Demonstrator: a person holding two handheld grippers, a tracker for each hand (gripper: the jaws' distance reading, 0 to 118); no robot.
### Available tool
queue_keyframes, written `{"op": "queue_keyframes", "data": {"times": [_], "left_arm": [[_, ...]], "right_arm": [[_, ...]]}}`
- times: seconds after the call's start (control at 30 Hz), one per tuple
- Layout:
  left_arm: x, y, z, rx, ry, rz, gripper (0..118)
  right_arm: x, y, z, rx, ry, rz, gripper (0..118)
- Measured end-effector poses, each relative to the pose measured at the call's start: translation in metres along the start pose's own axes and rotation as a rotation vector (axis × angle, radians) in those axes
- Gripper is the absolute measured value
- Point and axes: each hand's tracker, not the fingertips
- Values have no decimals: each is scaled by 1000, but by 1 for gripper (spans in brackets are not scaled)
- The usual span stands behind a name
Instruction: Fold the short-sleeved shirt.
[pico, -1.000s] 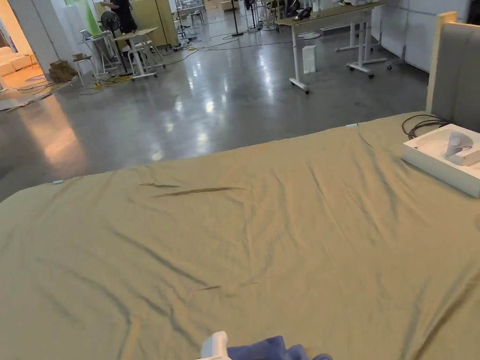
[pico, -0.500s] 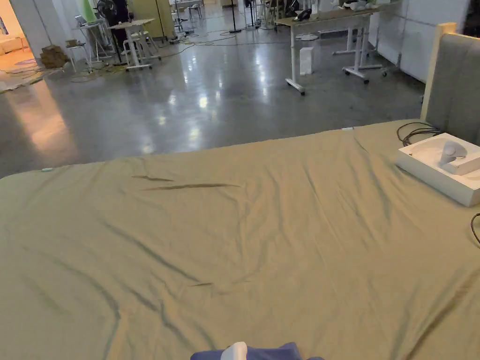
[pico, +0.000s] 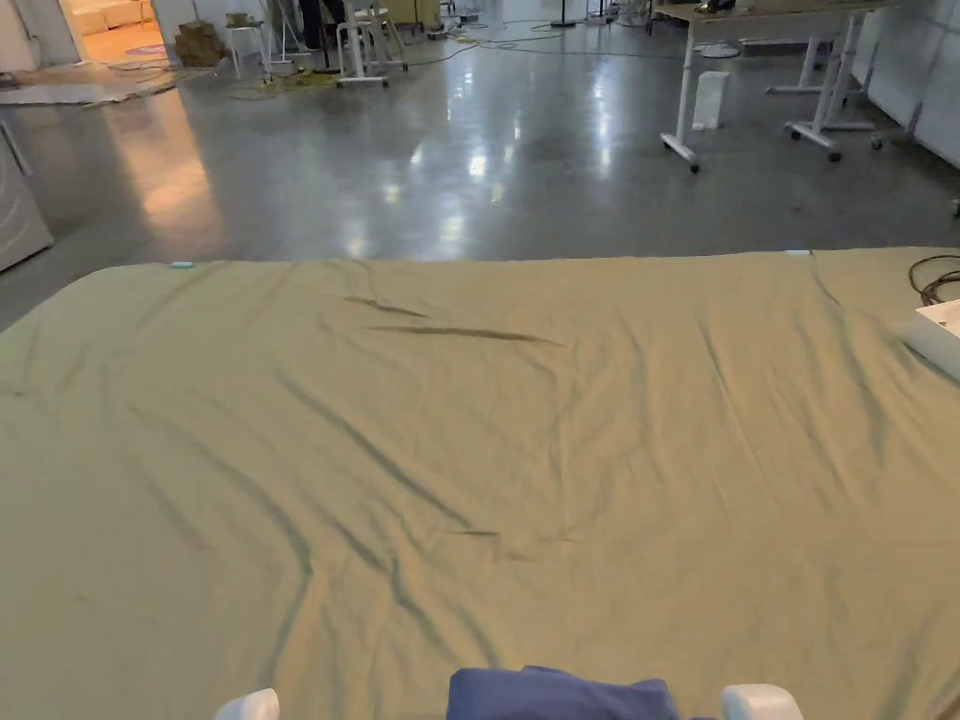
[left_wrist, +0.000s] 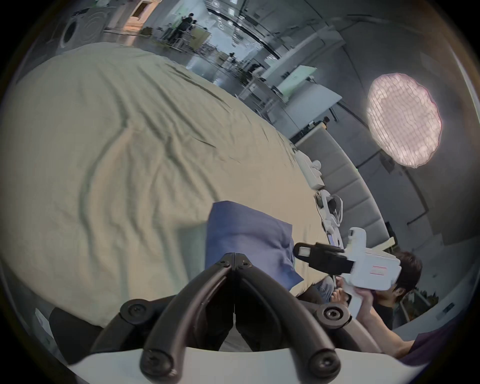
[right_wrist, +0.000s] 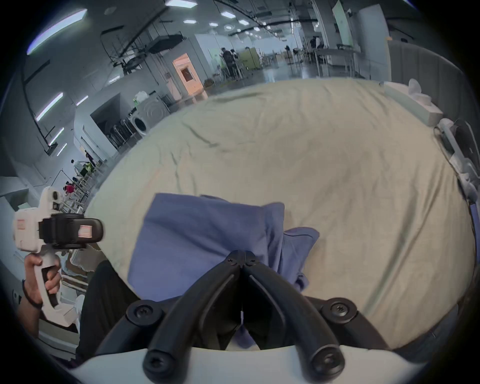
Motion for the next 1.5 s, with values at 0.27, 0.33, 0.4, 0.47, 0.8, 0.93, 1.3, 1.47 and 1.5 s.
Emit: {"op": "queue_keyframes", "data": {"times": [0.27,0.33,0.4,0.47,0.8,0.93,1.3,1.47,1.5], "left_arm": [[-24,-5,-30,-23,-36,60,36],[-26,-5,-45,-49,-54,59,60],[-29,-4,-62,-72,-81,80,74],[-34,-4,-77,-80,-135,148,76],[-47,-1,-140,-260,-262,329,52],[-34,-6,-138,-254,-142,183,33],[-38,35,-37,-44,-324,152,32],[-108,81,64,91,-168,157,32],[-128,91,86,98,-136,193,32]], "right_arm": [[16,8,-36,-209,-20,-93,0],[11,9,-40,-221,-41,-1,0],[6,13,-40,-218,-46,-32,0],[6,14,-40,-218,-52,-39,0],[5,13,-40,-211,-50,-80,0],[3,10,-41,-198,-63,-52,0],[-11,-8,34,31,126,-225,0],[-24,-19,54,74,148,-274,0],[-28,-18,54,73,144,-263,0]]}}
